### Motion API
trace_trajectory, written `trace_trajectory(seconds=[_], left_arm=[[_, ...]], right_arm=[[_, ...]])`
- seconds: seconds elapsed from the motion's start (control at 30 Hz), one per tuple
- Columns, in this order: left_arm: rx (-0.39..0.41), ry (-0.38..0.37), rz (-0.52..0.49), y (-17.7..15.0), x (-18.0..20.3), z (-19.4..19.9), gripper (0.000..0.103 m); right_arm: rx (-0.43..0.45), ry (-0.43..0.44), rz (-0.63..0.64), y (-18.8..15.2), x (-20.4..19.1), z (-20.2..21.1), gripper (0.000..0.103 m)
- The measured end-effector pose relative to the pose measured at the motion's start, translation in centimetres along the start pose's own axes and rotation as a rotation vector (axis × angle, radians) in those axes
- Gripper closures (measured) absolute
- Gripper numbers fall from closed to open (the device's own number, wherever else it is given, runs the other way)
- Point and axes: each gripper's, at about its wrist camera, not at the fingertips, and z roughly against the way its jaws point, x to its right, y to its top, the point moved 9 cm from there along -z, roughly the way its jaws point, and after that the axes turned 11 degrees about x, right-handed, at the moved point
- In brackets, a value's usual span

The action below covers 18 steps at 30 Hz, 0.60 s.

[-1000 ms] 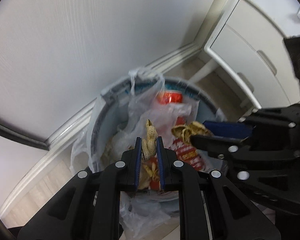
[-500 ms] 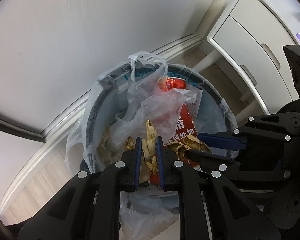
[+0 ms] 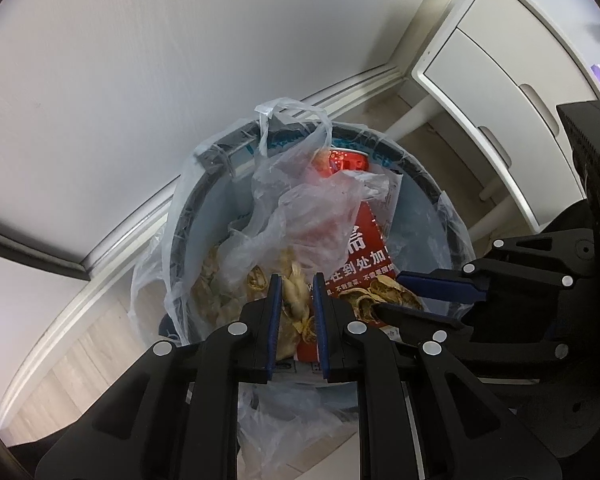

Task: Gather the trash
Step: 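Open both tools to drop the peanut shells into the trash bin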

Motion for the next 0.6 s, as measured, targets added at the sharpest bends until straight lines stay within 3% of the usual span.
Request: trace_trajectory(seconds=[0.07, 0.1, 0.17, 0.2, 0.27, 0.33, 0.43, 0.5, 0.6], left_arm=[[-0.002, -0.004, 0.001, -0.1, 0.1, 0.0, 0.086], [-0.003, 0.003, -0.001, -0.1, 0.0, 0.0, 0.082], [0.001, 0.011, 0.004, -0.1, -0.2, 0.1, 0.064], [0.006, 0.014, 0.009, 0.0, -0.2, 0.1, 0.062], [0.017, 0.024, 0.020, 0.2, -0.5, 0.3, 0.047], [0.030, 0.042, 0.042, 0.4, -1.1, 0.4, 0.039], [0.041, 0.095, 0.059, 0.6, -2.1, 0.5, 0.026], [0.050, 0.140, 0.047, 0.6, -2.7, 0.6, 0.023], [0.075, 0.168, 0.034, 1.1, -3.1, 0.7, 0.011]], right_arm=[[0.000, -0.011, 0.016, -0.1, -0.2, 0.0, 0.078], [0.003, -0.014, 0.021, -0.1, -0.2, 0.1, 0.070], [0.014, -0.020, 0.030, -0.1, -0.5, 0.3, 0.058], [0.017, -0.026, 0.033, -0.1, -0.4, 0.4, 0.053], [0.023, -0.038, 0.032, 0.0, -0.3, 0.5, 0.046], [0.033, -0.053, 0.028, 0.1, 0.0, 0.7, 0.038], [0.052, -0.084, 0.024, 0.3, 0.6, 1.0, 0.018], [0.071, -0.102, 0.013, 0.4, 1.1, 1.3, 0.014], [0.104, -0.128, 0.004, 0.7, 2.2, 1.7, 0.014]])
